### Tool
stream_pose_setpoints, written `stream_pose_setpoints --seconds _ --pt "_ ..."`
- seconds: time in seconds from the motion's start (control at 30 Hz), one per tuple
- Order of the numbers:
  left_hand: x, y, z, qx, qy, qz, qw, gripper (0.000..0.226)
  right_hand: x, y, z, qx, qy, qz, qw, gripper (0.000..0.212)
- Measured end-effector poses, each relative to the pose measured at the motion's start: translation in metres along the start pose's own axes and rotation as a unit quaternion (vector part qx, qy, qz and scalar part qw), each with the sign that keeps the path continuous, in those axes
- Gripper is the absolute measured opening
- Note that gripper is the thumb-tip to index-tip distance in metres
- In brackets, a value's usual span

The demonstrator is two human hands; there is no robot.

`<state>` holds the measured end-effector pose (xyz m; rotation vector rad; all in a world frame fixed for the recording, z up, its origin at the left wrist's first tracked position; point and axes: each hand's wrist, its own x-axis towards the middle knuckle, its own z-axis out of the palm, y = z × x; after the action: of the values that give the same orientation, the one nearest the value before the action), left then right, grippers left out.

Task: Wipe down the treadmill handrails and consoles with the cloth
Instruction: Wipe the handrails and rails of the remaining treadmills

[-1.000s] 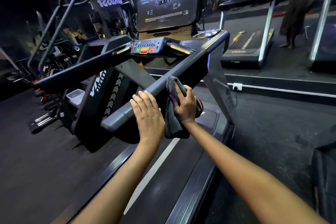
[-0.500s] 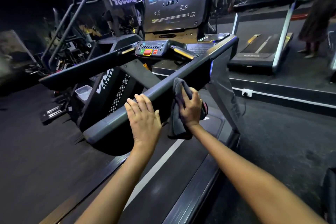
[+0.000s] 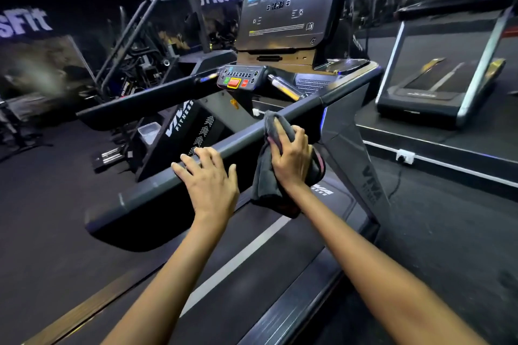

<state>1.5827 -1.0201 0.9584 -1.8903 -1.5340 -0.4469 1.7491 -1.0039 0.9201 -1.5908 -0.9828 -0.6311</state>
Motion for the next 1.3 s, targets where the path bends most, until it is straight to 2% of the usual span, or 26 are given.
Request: stream_pose_setpoints --seconds 0.1,0.2,0.27,0.33,0.43,0.47,0.53,0.6,0.67,0.87,0.97,1.13,1.2,1.3 --pt "0.007 0.009 -0.004 -0.061 -0.033 -0.017 0.997 0.065 -0.013 -0.007 -0.002 0.002 -0.014 -0.023 1.000 0.045" --pt "0.010 0.013 0.000 -0.096 0.031 0.023 0.995 0.059 -0.031 0.011 -0.006 0.020 -0.053 -0.128 0.990 0.043" --pt "0.006 0.010 0.008 -0.087 0.075 0.056 0.992 0.061 -0.025 0.029 -0.010 0.019 -0.071 -0.158 0.985 0.040" --pt "0.004 0.007 0.011 -0.096 0.098 0.064 0.989 0.062 -0.012 0.035 -0.012 0.017 -0.072 -0.110 0.991 0.041" --pt "0.004 0.009 0.011 -0.102 0.099 0.048 0.989 0.061 0.018 0.019 -0.011 0.043 -0.059 0.062 0.995 0.042" --pt "0.004 0.010 0.010 -0.105 0.099 0.041 0.989 0.060 0.025 0.011 -0.011 0.045 -0.060 0.088 0.993 0.042" --pt "0.005 0.014 0.010 -0.120 0.107 0.032 0.986 0.057 0.024 0.001 -0.013 0.025 -0.070 0.057 0.996 0.045" --pt "0.004 0.015 0.010 -0.131 0.116 0.029 0.984 0.053 0.011 0.004 -0.017 -0.012 -0.091 -0.034 0.995 0.047" --pt "0.004 0.014 0.012 -0.126 0.127 0.036 0.983 0.050 0.007 0.017 -0.017 -0.020 -0.113 -0.088 0.990 0.046" --pt "0.006 0.018 0.005 -0.135 0.090 0.023 0.987 0.051 0.050 0.034 -0.024 0.013 -0.202 -0.037 0.979 0.043" --pt "0.008 0.032 0.002 -0.145 0.071 0.017 0.987 0.054 0.041 0.021 -0.026 0.002 -0.202 0.001 0.979 0.043" --pt "0.023 0.061 -0.006 -0.145 0.002 0.078 0.986 0.063 0.047 0.036 -0.029 0.002 -0.211 -0.078 0.974 0.043" --pt "0.027 0.065 -0.004 -0.133 0.025 0.086 0.987 0.061 0.063 0.050 -0.028 -0.013 -0.220 -0.056 0.974 0.043" --pt "0.025 0.067 0.003 -0.100 0.084 0.081 0.988 0.063 0.071 0.052 -0.028 -0.020 -0.217 0.026 0.976 0.042"
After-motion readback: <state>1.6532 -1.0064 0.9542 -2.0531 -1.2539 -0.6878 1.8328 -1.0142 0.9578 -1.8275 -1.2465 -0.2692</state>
